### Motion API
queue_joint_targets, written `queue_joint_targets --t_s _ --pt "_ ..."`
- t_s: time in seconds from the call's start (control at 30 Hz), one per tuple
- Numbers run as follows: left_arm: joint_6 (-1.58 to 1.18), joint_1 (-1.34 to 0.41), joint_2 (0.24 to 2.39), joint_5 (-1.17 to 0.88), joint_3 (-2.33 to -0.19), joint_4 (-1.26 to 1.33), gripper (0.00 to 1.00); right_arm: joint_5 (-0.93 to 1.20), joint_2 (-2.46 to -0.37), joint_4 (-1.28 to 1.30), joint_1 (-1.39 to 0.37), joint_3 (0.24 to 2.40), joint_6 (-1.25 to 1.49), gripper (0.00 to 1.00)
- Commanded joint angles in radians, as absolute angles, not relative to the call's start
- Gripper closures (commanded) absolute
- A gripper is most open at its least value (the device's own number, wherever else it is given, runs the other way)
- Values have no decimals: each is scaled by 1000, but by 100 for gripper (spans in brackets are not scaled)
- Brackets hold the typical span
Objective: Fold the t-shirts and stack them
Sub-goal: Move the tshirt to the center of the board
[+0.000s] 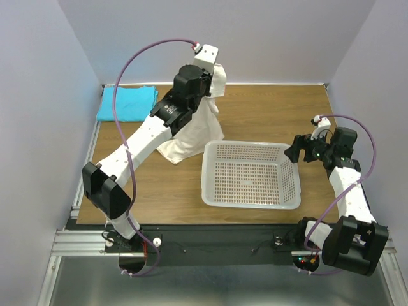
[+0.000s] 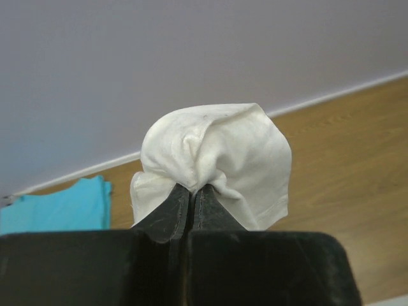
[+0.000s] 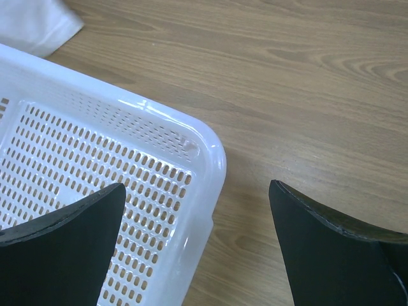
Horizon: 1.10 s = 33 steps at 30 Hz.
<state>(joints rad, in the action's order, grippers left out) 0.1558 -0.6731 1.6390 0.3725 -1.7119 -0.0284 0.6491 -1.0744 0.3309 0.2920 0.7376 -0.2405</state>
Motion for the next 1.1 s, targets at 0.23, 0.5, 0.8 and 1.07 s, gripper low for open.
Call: queue_joint_targets --t_s 0.23,0.5,0.8,1.07 --pt "-101 -689 1516 8 -1625 83 100 661 -1066 310 299 744 -273 0" --pt "-71 -684 1511 69 -1537 71 93 852 -1038 378 298 785 -395 0" --pt "-11 -675 1404 277 -1385 57 16 973 -1259 860 137 1074 -1018 0" --pt "-41 -673 1089 393 -1083 49 16 828 -1600 1011 -34 1359 -1289 1"
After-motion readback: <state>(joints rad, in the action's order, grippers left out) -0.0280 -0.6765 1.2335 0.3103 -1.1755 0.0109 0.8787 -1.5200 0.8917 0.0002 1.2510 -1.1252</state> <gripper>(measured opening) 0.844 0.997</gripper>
